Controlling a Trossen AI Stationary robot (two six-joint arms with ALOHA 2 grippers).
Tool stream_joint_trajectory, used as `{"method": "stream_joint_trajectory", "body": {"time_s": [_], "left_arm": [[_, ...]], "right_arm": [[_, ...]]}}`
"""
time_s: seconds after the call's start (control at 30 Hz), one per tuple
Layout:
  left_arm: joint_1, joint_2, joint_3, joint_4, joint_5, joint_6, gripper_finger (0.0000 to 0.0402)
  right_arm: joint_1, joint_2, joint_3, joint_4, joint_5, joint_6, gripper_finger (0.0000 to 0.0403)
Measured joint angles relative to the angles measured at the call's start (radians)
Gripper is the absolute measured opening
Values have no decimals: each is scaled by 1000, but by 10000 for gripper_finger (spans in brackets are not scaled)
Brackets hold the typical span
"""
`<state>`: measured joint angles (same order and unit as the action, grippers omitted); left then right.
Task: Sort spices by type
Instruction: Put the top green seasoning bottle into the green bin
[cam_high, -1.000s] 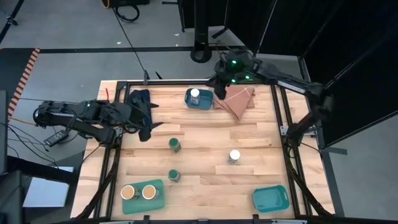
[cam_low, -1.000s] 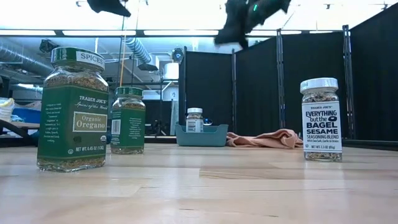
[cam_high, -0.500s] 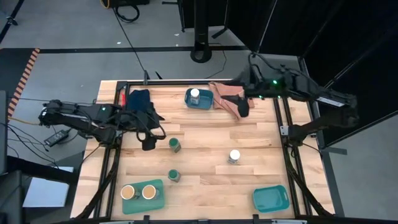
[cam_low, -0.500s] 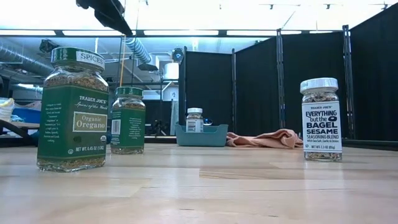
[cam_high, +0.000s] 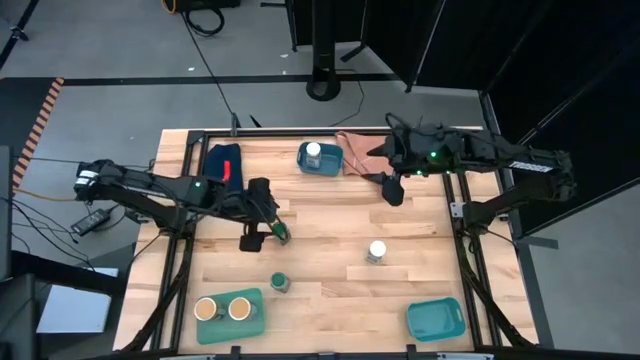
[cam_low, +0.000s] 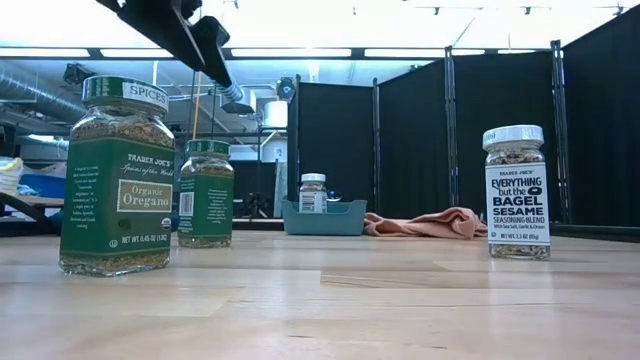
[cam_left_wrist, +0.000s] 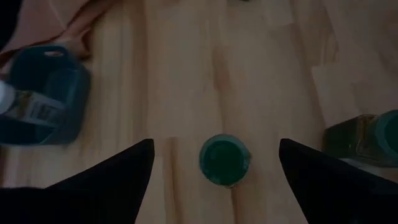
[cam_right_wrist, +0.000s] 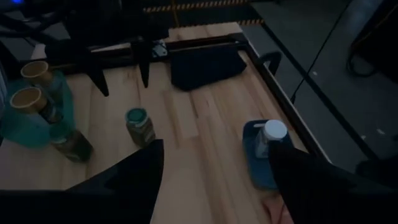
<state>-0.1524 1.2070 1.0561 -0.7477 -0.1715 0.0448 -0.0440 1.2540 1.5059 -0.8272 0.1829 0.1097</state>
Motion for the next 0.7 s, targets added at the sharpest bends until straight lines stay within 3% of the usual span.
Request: {"method": "stream_joint_trajectory", "body": {"time_s": [0.23,0.7], "left_arm": [[0,10,-44,57,26,-32,351],[-6,-154,-424,406,1,-210,351]], "right_arm": [[4,4,0,0,0,0,293],[4,4,0,-10,0,48,291]]}}
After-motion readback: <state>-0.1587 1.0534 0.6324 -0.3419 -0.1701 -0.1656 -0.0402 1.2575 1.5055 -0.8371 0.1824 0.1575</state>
